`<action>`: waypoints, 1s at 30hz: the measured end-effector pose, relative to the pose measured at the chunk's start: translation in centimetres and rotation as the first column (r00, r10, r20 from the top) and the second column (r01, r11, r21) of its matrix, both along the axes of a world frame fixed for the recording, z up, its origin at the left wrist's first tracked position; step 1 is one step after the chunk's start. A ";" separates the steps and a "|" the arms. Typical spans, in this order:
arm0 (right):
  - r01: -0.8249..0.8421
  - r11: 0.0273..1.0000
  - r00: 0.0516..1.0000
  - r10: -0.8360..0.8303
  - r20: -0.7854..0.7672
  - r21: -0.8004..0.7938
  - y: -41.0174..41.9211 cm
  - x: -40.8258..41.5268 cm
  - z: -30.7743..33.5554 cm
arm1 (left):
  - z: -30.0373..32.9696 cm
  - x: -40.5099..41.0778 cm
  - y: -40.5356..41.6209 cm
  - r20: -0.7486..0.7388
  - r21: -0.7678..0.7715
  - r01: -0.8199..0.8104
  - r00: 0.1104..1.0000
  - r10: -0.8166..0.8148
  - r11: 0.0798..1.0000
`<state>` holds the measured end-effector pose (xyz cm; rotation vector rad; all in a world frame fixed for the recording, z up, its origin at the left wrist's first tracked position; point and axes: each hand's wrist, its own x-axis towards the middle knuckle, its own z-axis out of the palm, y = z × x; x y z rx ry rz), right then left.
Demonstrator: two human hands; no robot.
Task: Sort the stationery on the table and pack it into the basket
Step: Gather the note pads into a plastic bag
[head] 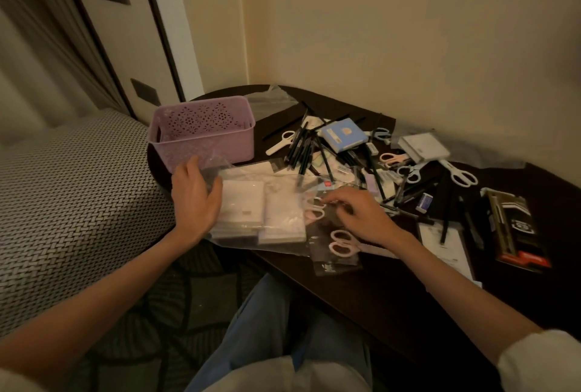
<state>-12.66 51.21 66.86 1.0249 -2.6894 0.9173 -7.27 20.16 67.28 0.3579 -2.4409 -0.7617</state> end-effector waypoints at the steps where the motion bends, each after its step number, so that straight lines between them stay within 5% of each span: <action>1: 0.086 0.994 0.996 -0.087 -0.010 -0.066 1.0 -0.1 0.4 | 0.6 -0.2 0.7 -0.037 -0.056 0.055 0.998 -0.057 0.997; 5: 0.397 0.877 0.909 -0.417 -0.019 -0.270 3.9 -1.6 2.5 | 3.1 -2.6 4.4 0.029 -0.070 0.381 0.924 -0.380 0.922; 10: 0.600 0.784 0.799 -0.595 0.084 -0.160 5.6 -6.8 3.3 | 5.1 -6.5 9.1 0.111 -0.086 0.563 0.825 -0.554 0.822; 17: 0.459 0.863 0.867 -0.487 0.106 0.211 2.0 -14.7 2.7 | 4.6 -9.5 10.2 0.182 -0.146 0.587 0.807 -0.561 0.797; 23: 0.388 0.757 0.847 -0.518 0.121 0.525 -1.2 -19.9 2.0 | 3.1 -10.2 8.8 0.217 -0.139 0.598 0.796 -0.565 0.789; 30: 0.464 0.728 0.814 -0.575 0.080 0.505 -2.6 -21.6 0.8 | 2.5 -10.1 7.6 0.251 -0.033 0.582 0.791 -0.557 0.812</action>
